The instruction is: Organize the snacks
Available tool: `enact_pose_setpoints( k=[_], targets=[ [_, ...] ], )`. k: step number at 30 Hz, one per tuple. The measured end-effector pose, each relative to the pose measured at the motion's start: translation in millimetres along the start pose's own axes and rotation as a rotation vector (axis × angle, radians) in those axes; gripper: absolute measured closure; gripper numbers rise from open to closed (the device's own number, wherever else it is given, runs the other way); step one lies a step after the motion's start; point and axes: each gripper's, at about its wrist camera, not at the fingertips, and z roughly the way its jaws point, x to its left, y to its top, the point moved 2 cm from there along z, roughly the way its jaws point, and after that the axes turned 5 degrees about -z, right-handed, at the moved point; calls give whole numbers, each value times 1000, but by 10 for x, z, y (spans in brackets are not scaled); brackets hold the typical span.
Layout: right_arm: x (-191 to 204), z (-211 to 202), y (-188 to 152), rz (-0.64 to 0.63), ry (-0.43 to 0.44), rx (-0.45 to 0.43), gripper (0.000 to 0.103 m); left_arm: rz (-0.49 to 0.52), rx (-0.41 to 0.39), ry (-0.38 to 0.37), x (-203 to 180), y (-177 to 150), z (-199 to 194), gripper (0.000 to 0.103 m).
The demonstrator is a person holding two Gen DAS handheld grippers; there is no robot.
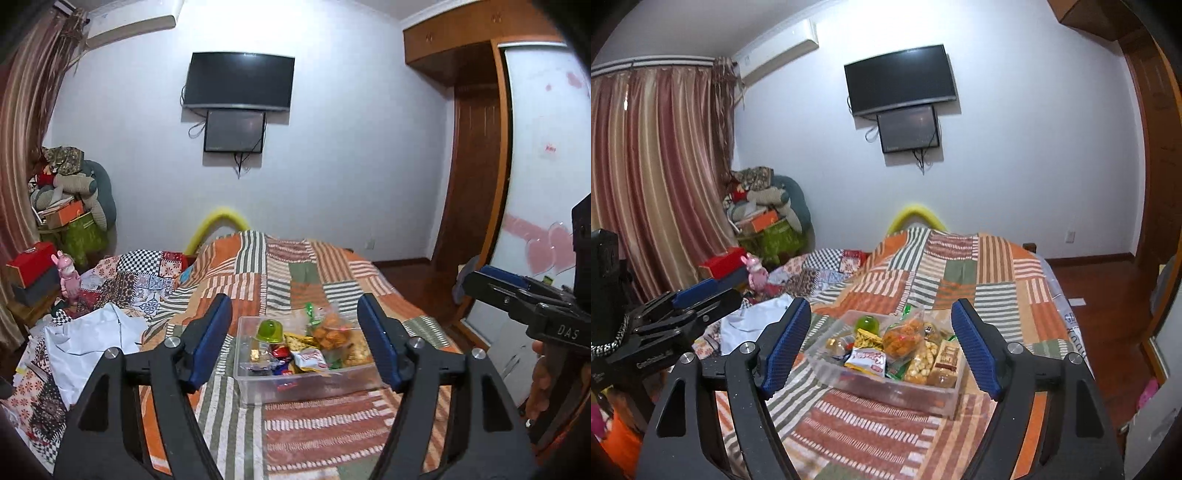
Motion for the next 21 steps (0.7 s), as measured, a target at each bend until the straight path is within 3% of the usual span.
enact_pose_setpoints(
  k=[3,7,21],
  targets=[
    [33,-164,-37,8,-9,-33,13,-14,-24,-7,-19,-42,-175,8],
    [71,-265,-79,17,-16,-64,0,-4,-53,10,-55,-94,-334,0],
    [147,-377,-172,0,-57,-83,0,19,-75,14,-143,-198,-502,0]
  ],
)
